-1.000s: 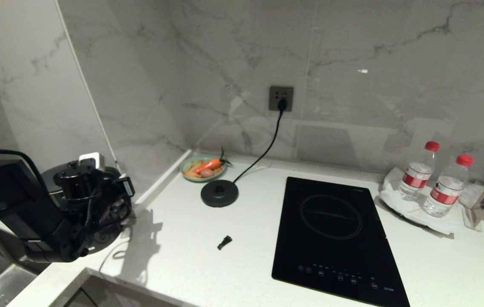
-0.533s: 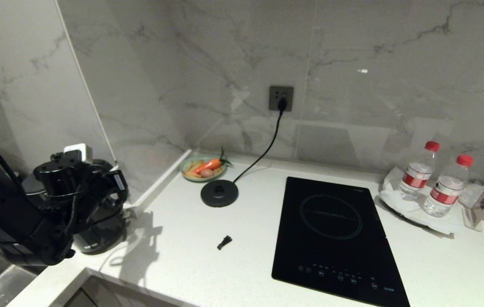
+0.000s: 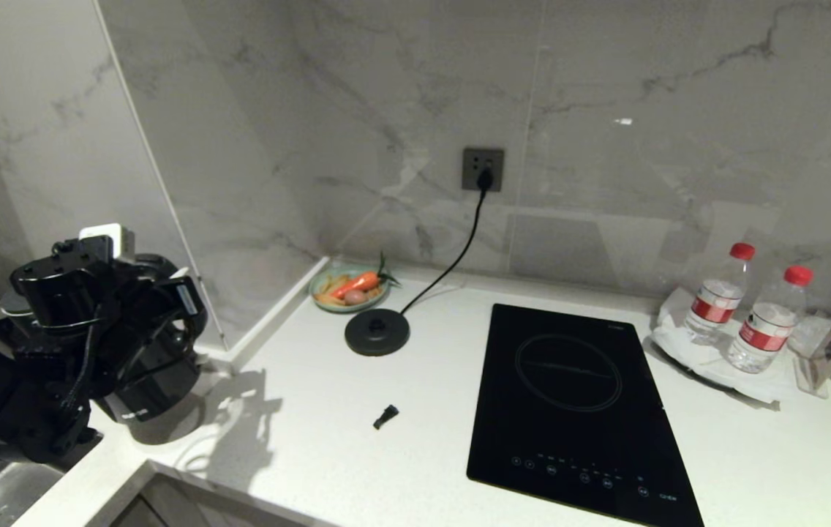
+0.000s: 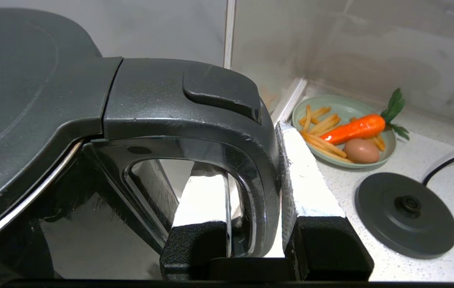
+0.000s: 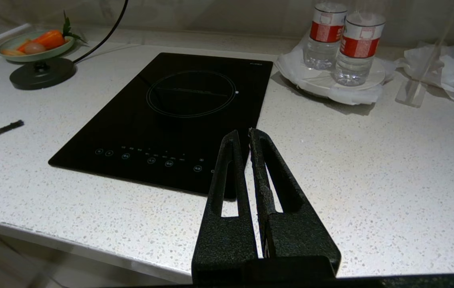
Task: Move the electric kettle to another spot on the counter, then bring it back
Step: Grab the kettle, then place it on the power base
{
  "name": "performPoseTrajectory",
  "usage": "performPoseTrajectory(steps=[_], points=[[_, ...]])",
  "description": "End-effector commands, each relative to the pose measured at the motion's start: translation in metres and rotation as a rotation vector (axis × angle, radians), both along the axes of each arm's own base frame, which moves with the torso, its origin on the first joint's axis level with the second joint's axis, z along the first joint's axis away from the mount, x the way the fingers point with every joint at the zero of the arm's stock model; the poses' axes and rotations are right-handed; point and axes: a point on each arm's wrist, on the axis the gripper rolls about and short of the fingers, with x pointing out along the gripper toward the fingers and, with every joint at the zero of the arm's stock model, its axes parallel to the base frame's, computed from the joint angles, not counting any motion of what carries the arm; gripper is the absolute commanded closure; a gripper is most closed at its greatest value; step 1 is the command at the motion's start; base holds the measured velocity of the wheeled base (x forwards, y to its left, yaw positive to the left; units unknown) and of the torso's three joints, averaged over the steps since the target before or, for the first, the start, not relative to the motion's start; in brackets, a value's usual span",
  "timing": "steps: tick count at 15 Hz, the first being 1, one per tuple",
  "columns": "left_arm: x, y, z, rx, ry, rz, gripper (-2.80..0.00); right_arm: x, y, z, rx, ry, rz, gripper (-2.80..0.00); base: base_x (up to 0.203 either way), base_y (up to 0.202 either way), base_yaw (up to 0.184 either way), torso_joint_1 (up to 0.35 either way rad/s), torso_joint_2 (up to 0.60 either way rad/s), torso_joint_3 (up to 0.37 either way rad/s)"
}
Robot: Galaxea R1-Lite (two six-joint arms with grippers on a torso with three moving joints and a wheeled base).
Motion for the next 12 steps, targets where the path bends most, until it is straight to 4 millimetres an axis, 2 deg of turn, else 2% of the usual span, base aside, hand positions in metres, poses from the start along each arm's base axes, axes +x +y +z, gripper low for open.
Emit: performPoseTrajectory(steps=[1,7,12], points=[[-0.005,-0.003,0.010,0.000,-0.037,-0.007,0.00,0.000,0.000,0.000,-0.001,0.000,0.000,0.00,0.000,0.000,0.000,0.129,-0.34,-0.173],[-0.021,-0.006,0.010,0.001,-0.012,-0.032,0.00,0.000,0.000,0.000,-0.001,0.000,0.000,0.00,0.000,0.000,0.000,0.141,-0.33,-0.180],[-0.031,-0.009,0.007,0.015,0.010,-0.047,0.00,0.000,0.000,0.000,-0.001,0.000,0.000,0.00,0.000,0.000,0.000,0.087,-0.20,-0.109]])
